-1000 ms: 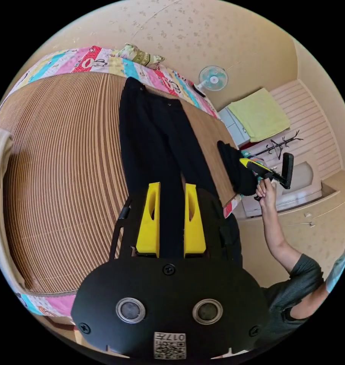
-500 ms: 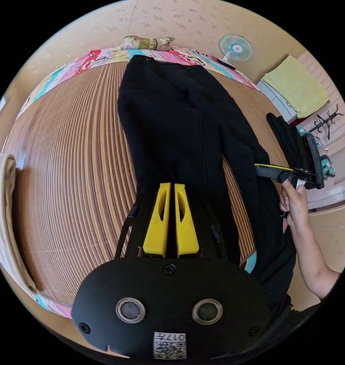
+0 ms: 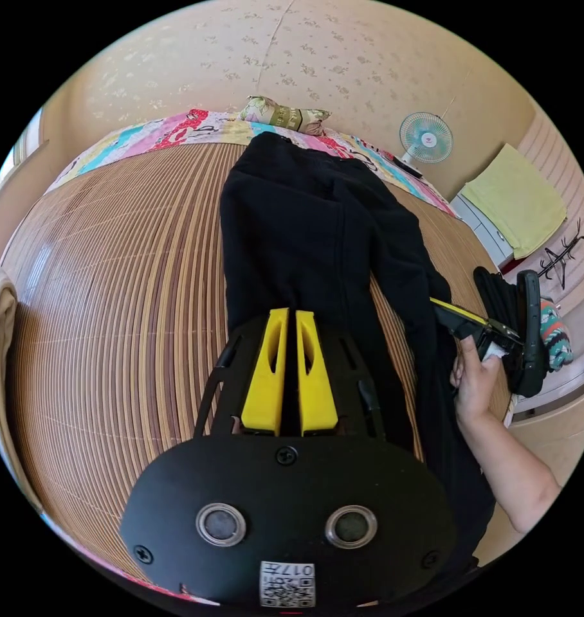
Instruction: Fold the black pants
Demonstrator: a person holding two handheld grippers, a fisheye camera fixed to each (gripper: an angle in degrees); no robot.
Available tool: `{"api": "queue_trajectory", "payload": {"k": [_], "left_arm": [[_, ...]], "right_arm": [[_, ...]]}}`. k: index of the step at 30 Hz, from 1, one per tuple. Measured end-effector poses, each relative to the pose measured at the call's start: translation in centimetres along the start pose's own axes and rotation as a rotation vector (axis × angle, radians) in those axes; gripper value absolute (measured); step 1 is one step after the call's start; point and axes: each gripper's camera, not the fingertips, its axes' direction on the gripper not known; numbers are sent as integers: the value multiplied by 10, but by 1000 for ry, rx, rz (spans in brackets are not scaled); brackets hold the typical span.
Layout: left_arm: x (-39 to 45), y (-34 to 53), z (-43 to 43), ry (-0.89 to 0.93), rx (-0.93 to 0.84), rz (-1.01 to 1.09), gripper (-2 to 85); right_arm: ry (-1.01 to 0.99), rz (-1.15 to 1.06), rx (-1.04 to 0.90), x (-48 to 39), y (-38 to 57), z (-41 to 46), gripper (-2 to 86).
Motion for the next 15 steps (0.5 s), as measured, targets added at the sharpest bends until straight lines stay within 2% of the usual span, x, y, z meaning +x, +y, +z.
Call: {"api": "queue_trajectory", "payload": {"k": [9,15], "left_arm": [[2,62,-24,-94,18,51,39],[-20,97,-40,-51,7,35,40]], "right_arm": [[41,-36,94,-20,51,-26,4],[66,-79,199,-34,117,-59,3]]}}
